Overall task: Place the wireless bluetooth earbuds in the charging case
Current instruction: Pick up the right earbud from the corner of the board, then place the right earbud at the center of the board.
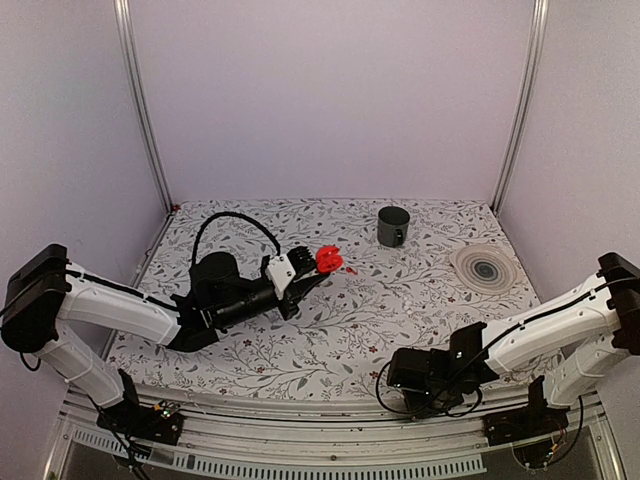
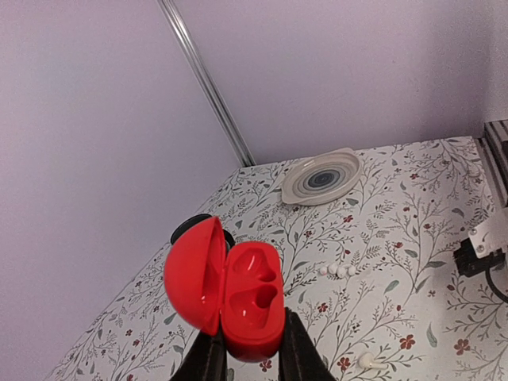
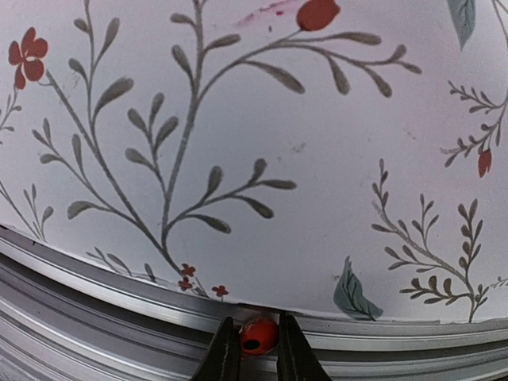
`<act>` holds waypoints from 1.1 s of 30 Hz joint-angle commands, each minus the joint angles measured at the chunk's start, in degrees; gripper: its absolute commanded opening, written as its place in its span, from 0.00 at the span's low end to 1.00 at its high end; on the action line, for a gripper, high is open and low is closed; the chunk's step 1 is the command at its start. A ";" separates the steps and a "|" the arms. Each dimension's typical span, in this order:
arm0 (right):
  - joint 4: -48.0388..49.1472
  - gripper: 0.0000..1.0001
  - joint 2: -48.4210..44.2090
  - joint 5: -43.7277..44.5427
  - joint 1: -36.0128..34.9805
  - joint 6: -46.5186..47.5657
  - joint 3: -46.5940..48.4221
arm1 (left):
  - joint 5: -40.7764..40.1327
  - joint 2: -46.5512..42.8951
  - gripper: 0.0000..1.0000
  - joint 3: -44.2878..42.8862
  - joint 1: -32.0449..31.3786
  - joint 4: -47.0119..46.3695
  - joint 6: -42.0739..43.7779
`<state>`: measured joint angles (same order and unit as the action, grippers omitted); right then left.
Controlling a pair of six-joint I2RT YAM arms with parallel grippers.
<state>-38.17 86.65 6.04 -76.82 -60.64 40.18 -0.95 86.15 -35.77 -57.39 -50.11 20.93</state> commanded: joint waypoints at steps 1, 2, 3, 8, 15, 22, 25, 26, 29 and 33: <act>-3.20 0.15 -1.82 2.79 -0.09 0.24 3.08 | -0.33 0.63 0.00 -1.16 0.24 -0.90 -0.55; -3.56 0.15 -2.67 3.17 -0.04 0.30 3.47 | -0.35 0.82 0.00 -1.15 0.18 -0.99 -0.65; -3.81 0.15 -3.10 3.31 0.20 0.54 3.79 | -0.29 0.92 0.00 -1.15 0.20 -1.10 -0.83; -6.13 0.14 -6.63 3.99 1.14 1.78 5.01 | 1.29 1.29 0.00 -1.14 0.81 -1.23 -1.68; -10.43 0.14 -11.48 7.98 3.47 4.13 7.98 | 4.86 3.10 0.00 -1.98 1.95 -0.13 -3.95; -6.40 0.14 -7.65 11.34 17.60 12.24 11.53 | 7.16 5.78 0.00 -4.46 2.93 2.83 -9.36; -3.03 0.14 -1.94 12.33 23.07 14.67 13.13 | 6.68 4.85 0.00 -3.62 3.31 2.52 -10.38; -1.80 0.14 -0.19 12.17 24.67 14.89 13.55 | 6.71 4.56 0.00 -3.27 3.33 2.48 -10.64; 1.43 0.14 4.83 10.58 27.81 13.95 15.03 | 6.62 3.61 0.00 -2.60 3.33 3.12 -11.03; 3.93 0.18 9.16 9.03 29.08 11.03 15.45 | 6.24 2.34 0.00 -1.58 3.42 3.27 -11.11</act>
<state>-38.22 92.88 15.92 -48.60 -48.18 54.26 5.34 91.00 -38.54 -54.72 -47.13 10.92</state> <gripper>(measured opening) 0.163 0.191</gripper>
